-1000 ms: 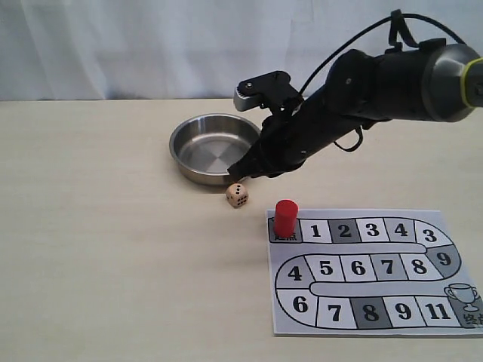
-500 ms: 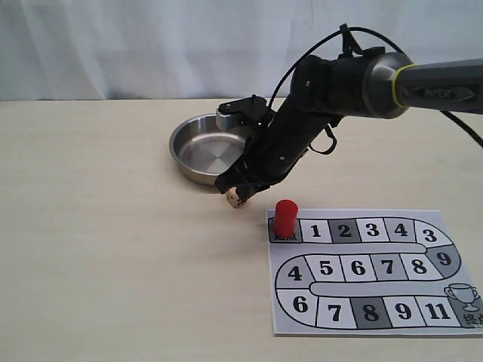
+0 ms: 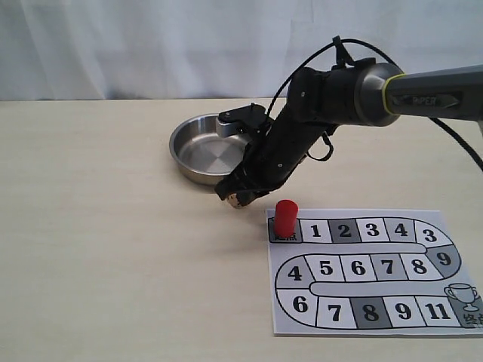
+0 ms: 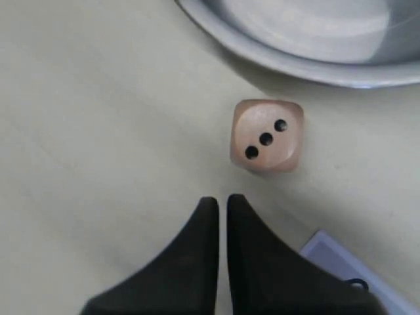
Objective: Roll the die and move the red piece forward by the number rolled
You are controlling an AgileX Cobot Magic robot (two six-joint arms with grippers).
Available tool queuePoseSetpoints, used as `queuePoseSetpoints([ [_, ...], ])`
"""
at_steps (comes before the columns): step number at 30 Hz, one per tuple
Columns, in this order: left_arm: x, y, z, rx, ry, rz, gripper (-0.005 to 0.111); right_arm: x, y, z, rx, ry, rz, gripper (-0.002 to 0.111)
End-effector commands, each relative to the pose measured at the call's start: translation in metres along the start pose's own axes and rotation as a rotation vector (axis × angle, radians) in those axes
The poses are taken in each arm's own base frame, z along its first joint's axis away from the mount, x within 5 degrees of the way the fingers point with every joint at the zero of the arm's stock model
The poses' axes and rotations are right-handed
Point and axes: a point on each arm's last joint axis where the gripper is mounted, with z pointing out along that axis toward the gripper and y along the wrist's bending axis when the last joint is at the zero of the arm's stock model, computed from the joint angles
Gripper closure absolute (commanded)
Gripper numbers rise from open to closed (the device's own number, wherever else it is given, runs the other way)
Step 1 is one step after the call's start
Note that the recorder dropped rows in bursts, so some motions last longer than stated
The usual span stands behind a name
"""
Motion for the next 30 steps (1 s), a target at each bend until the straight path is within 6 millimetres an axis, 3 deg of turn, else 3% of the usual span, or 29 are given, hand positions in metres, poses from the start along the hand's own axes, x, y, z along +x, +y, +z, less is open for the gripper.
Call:
queuePoseSetpoints([
  [1,-0.003,0.000,0.000,0.001,-0.018,-0.003,0.107,0.003,-0.002,0.008,-0.002,0.033,-0.010,0.104],
  [7,-0.003,0.000,0.000,0.001,-0.018,-0.003,0.107,0.008,-0.004,0.021,-0.009,0.064,0.001,0.104],
  [30,-0.003,0.000,0.000,0.001,-0.020,-0.003,0.107,0.005,-0.005,0.021,0.005,0.031,0.003,0.104],
])
